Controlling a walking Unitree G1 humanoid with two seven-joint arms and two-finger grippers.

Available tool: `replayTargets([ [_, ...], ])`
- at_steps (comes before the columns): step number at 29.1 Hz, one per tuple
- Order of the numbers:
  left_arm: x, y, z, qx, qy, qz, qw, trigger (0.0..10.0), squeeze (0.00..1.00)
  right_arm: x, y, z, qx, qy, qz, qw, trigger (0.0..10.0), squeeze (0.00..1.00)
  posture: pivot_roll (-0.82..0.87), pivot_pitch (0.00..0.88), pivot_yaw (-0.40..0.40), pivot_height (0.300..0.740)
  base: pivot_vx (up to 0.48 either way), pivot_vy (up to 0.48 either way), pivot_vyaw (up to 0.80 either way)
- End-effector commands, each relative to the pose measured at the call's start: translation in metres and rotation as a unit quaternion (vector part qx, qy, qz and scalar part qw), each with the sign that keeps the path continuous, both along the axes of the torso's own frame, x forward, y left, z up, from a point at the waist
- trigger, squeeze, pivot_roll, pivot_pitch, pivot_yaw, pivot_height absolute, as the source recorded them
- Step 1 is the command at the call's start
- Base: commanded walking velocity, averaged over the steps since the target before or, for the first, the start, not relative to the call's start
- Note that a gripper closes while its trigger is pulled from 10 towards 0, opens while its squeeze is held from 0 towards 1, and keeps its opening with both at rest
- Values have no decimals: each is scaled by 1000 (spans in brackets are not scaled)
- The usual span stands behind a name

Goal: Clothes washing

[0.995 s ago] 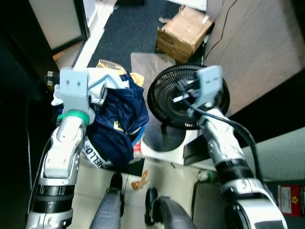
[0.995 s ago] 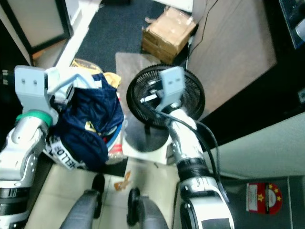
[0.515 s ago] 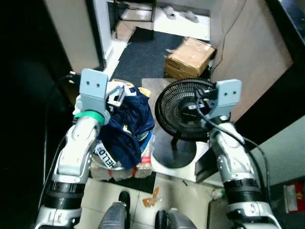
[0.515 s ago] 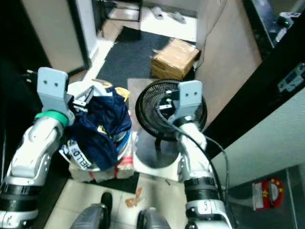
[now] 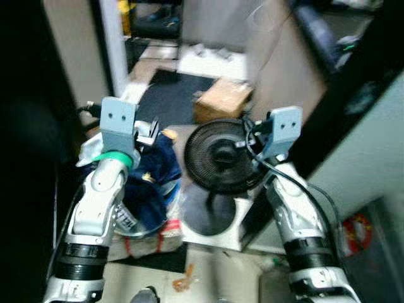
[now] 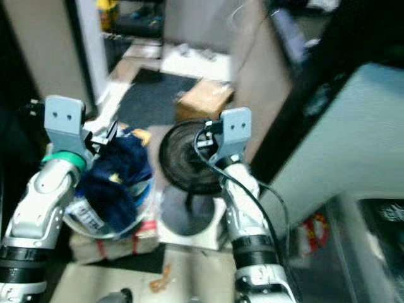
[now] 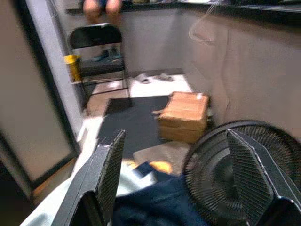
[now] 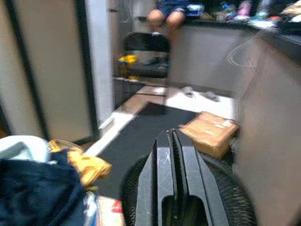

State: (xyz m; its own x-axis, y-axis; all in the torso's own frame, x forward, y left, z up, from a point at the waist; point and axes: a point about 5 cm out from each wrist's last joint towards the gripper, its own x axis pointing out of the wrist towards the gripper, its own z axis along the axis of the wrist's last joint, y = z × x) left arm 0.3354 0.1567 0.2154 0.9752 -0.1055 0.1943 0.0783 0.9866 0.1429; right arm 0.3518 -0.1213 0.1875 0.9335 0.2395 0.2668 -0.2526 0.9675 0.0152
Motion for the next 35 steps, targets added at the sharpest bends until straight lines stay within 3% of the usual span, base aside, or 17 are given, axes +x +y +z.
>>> replayTargets([
  [1,0,2,-7,-1,10,5,1000,10000,0,0,-1,-5,3,13,0,1000,10000,0,17,6,-55,740,0,0,0],
  [26,5,3,-14,5,19,22,1000,10000,0,0,7,-6,-3,15,16,1000,10000,0,21,0,-61,740,0,0,0],
  [35,5,3,-15,-13,23,18,1000,10000,0,1,7,-6,0,18,17,1000,10000,0,24,0,-63,740,0,29,0],
])
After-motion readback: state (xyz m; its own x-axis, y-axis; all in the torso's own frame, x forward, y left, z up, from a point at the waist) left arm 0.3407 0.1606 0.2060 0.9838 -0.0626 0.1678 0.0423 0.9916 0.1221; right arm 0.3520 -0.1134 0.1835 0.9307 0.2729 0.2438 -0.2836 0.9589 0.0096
